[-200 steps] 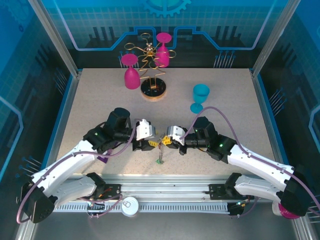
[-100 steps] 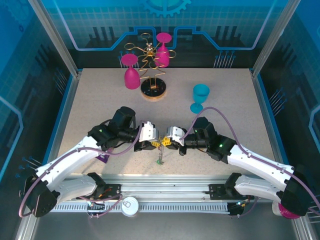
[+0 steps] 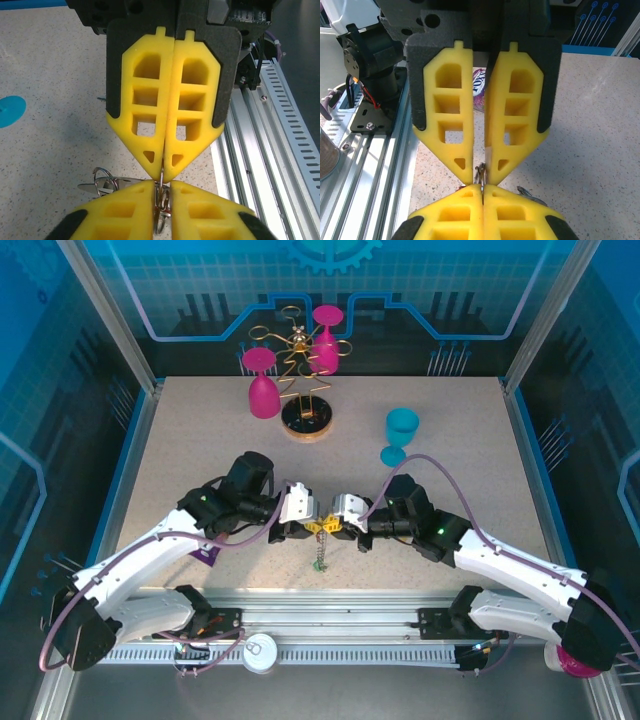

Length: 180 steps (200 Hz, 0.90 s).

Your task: Put the keys on the keyring

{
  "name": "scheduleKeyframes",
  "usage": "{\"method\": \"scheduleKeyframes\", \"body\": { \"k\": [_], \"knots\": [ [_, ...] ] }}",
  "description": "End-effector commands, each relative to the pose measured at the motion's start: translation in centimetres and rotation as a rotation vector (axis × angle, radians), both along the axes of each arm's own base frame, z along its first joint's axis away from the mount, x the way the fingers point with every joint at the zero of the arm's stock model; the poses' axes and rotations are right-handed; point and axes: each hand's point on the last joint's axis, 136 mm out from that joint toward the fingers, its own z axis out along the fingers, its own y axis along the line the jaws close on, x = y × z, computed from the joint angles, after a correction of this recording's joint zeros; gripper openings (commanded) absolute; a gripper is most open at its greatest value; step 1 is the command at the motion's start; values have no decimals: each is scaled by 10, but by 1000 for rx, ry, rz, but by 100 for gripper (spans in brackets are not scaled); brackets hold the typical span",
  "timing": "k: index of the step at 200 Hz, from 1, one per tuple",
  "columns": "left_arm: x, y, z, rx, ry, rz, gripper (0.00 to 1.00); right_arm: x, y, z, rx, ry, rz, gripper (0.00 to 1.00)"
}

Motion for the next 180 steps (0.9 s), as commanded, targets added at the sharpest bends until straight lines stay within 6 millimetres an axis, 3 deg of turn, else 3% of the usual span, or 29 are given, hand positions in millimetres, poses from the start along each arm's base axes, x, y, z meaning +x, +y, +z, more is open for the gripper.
{"method": "scheduleKeyframes", "body": {
  "k": [1,7,61,81,98,117,137,180],
  "knots": [
    [-9,-7,13,-32,-6,-71,5,-6,9,19,34,-27,40,0],
    [-10,-7,13,-33,-8,-75,0,-6,9,19,33,-27,41,0],
    [-3,-5,11,-15,-18,-26,0,2,2,21,38,-26,-32,0],
    [13,-4,12,-36,29,119,0,20,-12,21,44,-19,-167,38],
    [24,-1,10,-61,147,276,0,33,-28,20,54,7,-295,56],
    [42,8,7,-100,306,520,0,35,-37,17,81,86,-373,57],
    [48,17,3,-132,469,702,0,30,-37,12,105,223,-404,52],
    [52,38,-8,-177,763,1018,0,14,-19,8,156,534,-427,46]
  ]
}}
